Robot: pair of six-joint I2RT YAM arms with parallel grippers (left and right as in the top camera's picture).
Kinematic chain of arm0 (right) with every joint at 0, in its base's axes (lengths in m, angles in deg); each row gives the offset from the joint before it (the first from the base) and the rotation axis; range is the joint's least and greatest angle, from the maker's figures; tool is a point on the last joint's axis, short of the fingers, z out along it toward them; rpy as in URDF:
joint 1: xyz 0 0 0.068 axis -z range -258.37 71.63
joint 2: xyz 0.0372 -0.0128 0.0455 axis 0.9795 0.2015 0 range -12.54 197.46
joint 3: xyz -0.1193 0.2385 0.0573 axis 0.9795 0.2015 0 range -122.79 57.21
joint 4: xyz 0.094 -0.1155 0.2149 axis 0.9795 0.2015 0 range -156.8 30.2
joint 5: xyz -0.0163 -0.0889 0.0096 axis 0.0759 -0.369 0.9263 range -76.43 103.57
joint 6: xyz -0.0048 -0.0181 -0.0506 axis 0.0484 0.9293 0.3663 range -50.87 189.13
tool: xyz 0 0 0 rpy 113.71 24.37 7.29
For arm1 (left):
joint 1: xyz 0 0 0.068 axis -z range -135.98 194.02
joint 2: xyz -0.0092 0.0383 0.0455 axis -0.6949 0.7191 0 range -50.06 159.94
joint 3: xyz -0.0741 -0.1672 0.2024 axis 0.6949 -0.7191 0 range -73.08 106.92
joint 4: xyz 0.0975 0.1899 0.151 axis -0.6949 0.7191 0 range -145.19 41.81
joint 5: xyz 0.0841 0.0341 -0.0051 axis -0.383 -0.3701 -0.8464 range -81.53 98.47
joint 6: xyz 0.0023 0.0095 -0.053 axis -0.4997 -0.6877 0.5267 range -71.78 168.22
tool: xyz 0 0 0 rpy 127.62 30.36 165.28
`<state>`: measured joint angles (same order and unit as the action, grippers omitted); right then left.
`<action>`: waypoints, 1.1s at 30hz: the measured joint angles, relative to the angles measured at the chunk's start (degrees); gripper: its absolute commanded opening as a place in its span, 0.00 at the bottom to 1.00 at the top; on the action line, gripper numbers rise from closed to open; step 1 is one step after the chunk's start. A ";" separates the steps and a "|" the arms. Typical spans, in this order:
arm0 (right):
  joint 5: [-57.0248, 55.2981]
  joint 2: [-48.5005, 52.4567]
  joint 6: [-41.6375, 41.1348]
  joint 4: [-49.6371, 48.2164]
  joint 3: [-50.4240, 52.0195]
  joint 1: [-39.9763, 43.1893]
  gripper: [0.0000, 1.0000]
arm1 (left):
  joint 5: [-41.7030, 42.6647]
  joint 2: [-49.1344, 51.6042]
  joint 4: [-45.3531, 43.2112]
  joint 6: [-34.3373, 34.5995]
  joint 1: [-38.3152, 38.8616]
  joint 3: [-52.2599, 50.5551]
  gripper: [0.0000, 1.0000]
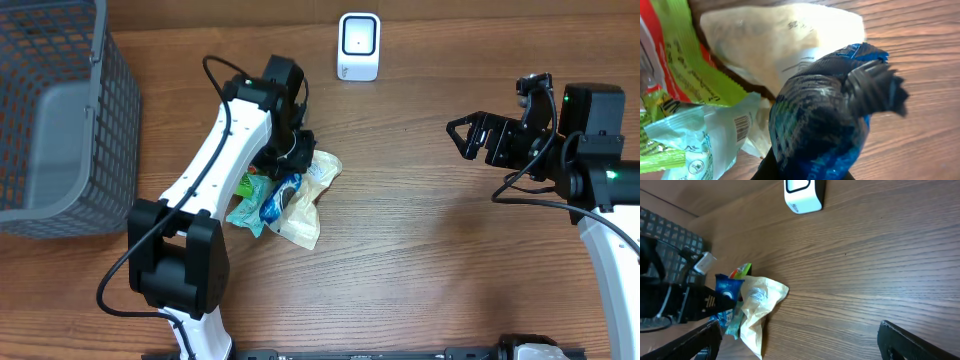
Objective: Scan the item barcode
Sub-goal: 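Carry the blue Oreo pack to the pile and release it, then move the right gripper to the Oreo pack and grasp it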
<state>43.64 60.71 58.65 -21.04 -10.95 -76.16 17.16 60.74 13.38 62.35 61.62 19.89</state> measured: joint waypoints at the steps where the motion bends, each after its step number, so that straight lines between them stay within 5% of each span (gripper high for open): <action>1: -0.02 0.00 -0.02 0.00 0.02 0.00 1.00 | -0.42 0.00 -0.02 0.68 0.00 -0.22 0.04; 3: -0.02 0.00 0.00 0.00 0.02 0.00 1.00 | -1.49 0.00 -0.35 1.79 0.00 -0.37 0.10; 7: 0.00 0.00 0.00 -0.02 0.02 0.00 1.00 | -3.21 0.00 -0.92 3.08 0.00 -0.37 0.50; 8: -0.02 0.00 -0.02 0.00 0.02 0.00 1.00 | -3.39 0.00 -0.90 3.50 0.00 -0.37 0.52; 17: 0.00 0.00 0.00 -0.28 0.02 0.00 1.00 | -4.07 0.00 1.97 3.04 0.00 2.73 0.49; 27: 3.91 0.00 -2.86 -3.78 0.02 0.00 0.89 | -4.24 -3.67 7.65 0.24 0.00 25.77 0.51; 33: 6.14 0.00 -6.27 -4.26 0.02 0.00 0.86 | -4.26 -11.10 7.34 -1.95 0.00 32.35 0.60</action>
<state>49.78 60.71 52.38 -25.30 -10.93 -76.16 12.89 49.64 20.73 60.41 61.62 52.24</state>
